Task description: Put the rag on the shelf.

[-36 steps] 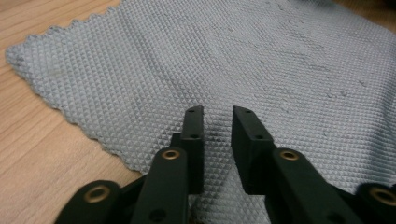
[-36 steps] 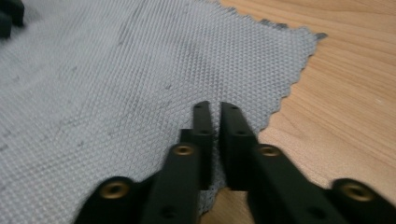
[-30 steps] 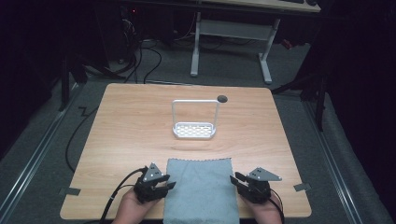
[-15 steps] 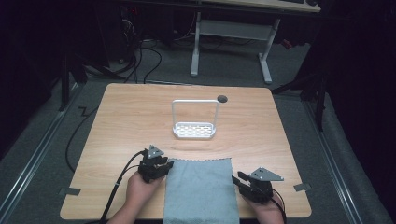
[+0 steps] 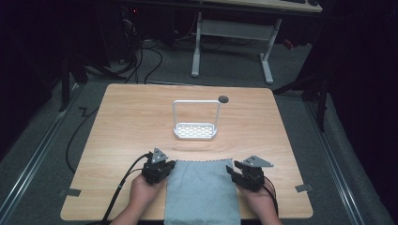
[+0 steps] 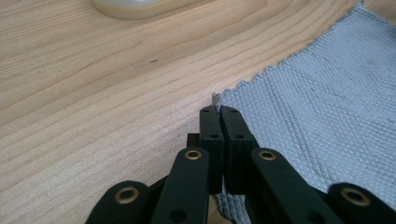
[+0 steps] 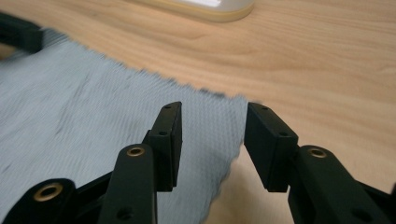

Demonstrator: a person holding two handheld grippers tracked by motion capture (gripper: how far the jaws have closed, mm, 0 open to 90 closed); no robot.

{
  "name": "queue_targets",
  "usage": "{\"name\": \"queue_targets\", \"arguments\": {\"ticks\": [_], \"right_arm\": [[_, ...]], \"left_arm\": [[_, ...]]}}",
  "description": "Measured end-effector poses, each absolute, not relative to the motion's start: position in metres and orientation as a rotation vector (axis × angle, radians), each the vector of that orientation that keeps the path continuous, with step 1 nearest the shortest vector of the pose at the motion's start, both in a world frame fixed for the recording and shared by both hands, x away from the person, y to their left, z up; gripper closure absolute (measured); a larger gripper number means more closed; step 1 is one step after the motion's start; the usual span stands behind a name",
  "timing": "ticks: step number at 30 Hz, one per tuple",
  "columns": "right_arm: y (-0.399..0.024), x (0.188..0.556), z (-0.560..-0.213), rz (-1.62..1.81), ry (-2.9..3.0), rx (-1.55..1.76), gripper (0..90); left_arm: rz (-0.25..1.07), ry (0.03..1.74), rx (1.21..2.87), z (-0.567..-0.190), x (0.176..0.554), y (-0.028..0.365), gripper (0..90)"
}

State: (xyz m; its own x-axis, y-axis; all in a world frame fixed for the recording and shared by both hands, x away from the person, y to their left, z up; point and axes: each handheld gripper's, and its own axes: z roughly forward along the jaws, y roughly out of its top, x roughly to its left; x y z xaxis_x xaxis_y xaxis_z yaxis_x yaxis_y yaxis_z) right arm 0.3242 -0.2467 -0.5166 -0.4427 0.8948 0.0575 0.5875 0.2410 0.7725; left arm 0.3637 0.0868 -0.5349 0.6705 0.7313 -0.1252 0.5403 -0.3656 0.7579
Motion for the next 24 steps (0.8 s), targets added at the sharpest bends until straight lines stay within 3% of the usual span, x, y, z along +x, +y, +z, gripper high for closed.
{"name": "queue_targets", "arguments": {"ticks": [2, 9, 18, 20, 24], "right_arm": [[-0.243, 0.344, -0.524, 0.981, 2.153, 1.410, 56.1], [-0.242, 0.350, -0.529, 0.939, 2.152, 1.374, 59.0], [-0.235, 0.342, -0.531, 0.942, 2.164, 1.311, 77.7], [-0.232, 0.341, -0.530, 0.939, 2.187, 1.288, 87.1], [-0.229, 0.339, -0.530, 0.933, 2.204, 1.252, 88.9]], "left_arm": [[0.290, 0.980, 2.059, -0.535, 0.364, 0.088, 88.6], [0.275, 0.987, 2.050, -0.535, 0.364, 0.089, 88.6], [0.257, 0.997, 2.042, -0.536, 0.365, 0.091, 88.9], [0.259, 0.991, 2.046, -0.536, 0.364, 0.090, 88.9], [0.242, 0.990, 2.042, -0.536, 0.364, 0.092, 88.9]]}}
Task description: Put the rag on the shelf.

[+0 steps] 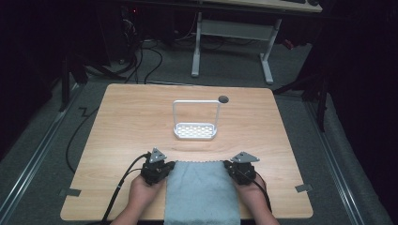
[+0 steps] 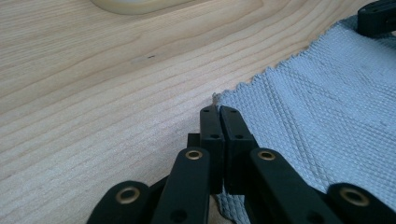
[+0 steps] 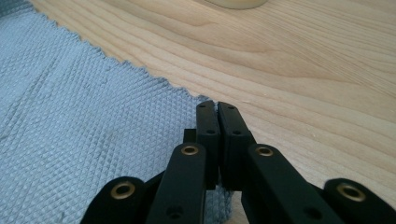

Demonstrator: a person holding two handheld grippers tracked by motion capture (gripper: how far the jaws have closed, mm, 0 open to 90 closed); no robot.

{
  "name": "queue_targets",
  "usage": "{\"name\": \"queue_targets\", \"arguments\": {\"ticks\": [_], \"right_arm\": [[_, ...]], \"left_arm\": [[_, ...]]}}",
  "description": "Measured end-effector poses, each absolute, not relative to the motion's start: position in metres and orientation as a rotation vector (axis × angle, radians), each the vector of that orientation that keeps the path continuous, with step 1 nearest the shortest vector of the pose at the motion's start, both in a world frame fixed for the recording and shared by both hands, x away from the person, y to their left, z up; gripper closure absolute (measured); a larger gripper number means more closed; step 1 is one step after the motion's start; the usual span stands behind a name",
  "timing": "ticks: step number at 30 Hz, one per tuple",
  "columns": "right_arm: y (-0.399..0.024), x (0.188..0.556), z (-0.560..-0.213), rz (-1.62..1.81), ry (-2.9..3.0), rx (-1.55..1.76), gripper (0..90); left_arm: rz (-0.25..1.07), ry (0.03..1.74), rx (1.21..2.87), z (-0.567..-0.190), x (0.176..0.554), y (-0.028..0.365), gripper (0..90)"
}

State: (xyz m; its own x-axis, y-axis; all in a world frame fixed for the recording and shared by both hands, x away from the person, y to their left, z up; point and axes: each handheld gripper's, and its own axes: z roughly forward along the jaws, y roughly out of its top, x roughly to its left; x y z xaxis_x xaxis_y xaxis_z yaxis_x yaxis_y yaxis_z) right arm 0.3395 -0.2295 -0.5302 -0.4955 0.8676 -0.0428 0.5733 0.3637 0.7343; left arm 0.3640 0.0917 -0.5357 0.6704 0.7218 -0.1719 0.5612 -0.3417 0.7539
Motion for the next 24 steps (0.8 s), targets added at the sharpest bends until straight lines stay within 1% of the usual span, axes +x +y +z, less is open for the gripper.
{"name": "queue_targets", "arguments": {"ticks": [6, 10, 13, 24], "right_arm": [[-0.228, 0.334, -0.525, 1.006, 2.189, 1.254, 89.1], [-0.226, 0.328, -0.520, 1.050, 2.168, 1.242, 89.1], [-0.227, 0.324, -0.514, 1.098, 2.132, 1.240, 89.2], [-0.228, 0.315, -0.495, 1.188, 2.028, 1.191, 89.2]], "left_arm": [[0.220, 0.976, 2.045, -0.536, 0.364, 0.093, 89.3], [0.235, 0.951, 2.014, -0.533, 0.360, 0.095, 89.5], [0.263, 0.934, 1.952, -0.523, 0.356, 0.101, 89.5], [0.358, 0.898, 1.851, -0.499, 0.345, 0.109, 89.6]]}}
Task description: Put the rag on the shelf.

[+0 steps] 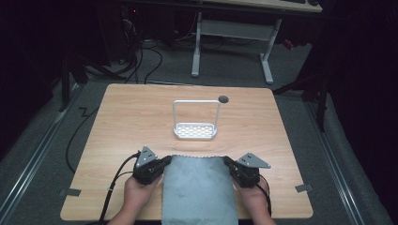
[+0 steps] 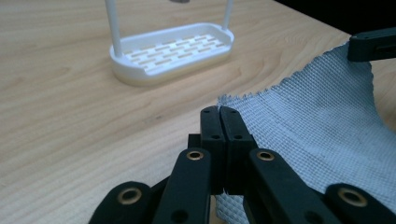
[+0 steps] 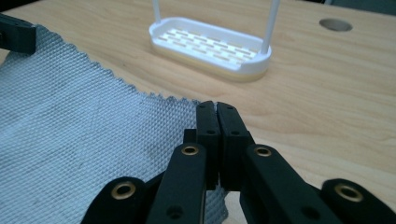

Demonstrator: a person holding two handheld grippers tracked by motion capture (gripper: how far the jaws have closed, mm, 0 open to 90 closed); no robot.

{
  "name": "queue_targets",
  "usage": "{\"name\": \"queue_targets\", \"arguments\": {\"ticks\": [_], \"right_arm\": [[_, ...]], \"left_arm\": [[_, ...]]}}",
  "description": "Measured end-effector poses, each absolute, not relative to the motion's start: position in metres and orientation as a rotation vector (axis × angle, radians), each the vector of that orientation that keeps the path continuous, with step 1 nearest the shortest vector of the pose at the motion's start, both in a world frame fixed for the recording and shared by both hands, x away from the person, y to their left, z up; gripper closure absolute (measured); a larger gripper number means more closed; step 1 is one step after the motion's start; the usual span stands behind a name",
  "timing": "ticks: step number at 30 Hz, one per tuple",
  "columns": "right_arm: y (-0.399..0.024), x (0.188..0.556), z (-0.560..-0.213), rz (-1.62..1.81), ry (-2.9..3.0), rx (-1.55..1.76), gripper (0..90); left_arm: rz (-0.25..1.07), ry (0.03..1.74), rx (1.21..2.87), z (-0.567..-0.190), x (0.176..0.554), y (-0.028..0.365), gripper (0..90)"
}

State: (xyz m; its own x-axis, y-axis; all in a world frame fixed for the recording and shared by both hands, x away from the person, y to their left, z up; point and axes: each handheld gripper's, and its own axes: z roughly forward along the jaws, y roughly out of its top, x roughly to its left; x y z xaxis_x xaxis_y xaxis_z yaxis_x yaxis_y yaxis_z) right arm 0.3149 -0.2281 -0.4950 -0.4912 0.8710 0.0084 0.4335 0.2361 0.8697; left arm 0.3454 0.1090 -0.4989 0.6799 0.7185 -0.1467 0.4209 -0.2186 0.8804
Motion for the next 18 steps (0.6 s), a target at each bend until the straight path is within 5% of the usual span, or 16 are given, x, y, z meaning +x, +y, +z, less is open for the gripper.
{"name": "queue_targets", "arguments": {"ticks": [18], "right_arm": [[-0.233, 0.320, -0.449, 1.325, 1.900, 1.108, 89.3]], "left_arm": [[0.421, 0.892, 1.712, -0.458, 0.355, 0.120, 89.8]]}}
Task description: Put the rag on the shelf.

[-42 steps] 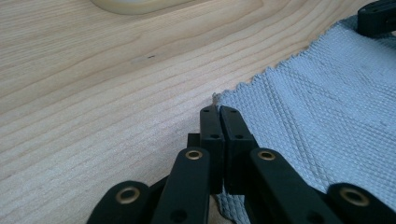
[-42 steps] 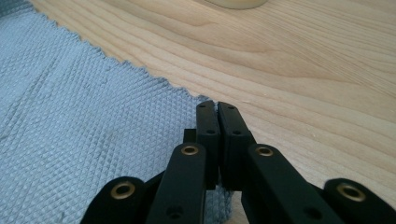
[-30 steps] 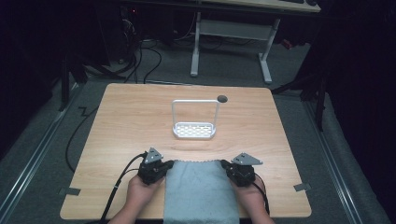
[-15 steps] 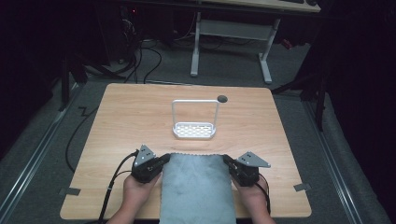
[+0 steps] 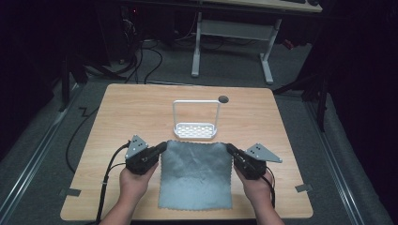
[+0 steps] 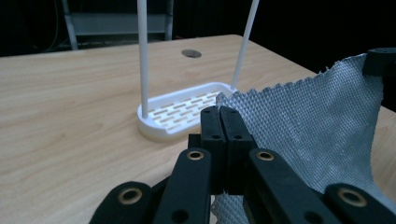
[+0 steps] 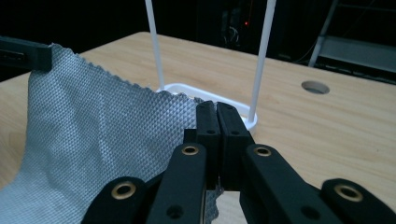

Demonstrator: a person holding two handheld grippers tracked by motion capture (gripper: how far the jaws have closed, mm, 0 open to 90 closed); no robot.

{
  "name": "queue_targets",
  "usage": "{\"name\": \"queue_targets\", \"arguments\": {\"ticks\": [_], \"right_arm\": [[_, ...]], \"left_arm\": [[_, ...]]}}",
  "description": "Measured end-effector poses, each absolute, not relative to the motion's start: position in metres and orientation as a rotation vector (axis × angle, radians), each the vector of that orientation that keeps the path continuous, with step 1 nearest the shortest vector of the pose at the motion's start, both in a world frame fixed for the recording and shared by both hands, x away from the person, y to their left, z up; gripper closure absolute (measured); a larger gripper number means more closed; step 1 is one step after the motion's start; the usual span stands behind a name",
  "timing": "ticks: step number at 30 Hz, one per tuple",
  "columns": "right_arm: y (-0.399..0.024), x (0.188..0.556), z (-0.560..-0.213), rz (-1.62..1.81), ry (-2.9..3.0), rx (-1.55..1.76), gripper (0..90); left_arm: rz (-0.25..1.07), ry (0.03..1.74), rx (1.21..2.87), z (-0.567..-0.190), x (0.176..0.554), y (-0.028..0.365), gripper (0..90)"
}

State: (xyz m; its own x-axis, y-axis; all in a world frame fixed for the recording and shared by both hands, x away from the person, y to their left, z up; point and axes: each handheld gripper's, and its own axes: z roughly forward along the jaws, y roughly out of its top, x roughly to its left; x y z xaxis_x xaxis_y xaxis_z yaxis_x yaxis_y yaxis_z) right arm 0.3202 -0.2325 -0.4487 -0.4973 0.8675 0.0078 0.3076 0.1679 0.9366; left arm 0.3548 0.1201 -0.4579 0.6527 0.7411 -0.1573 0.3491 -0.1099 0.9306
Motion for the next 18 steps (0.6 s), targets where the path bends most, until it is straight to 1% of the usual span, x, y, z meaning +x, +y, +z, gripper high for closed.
{"name": "queue_targets", "arguments": {"ticks": [18], "right_arm": [[-0.229, 0.339, -0.406, 1.384, 1.814, 1.070, 89.3]], "left_arm": [[0.523, 0.822, 1.603, -0.415, 0.368, 0.127, 89.8]]}}
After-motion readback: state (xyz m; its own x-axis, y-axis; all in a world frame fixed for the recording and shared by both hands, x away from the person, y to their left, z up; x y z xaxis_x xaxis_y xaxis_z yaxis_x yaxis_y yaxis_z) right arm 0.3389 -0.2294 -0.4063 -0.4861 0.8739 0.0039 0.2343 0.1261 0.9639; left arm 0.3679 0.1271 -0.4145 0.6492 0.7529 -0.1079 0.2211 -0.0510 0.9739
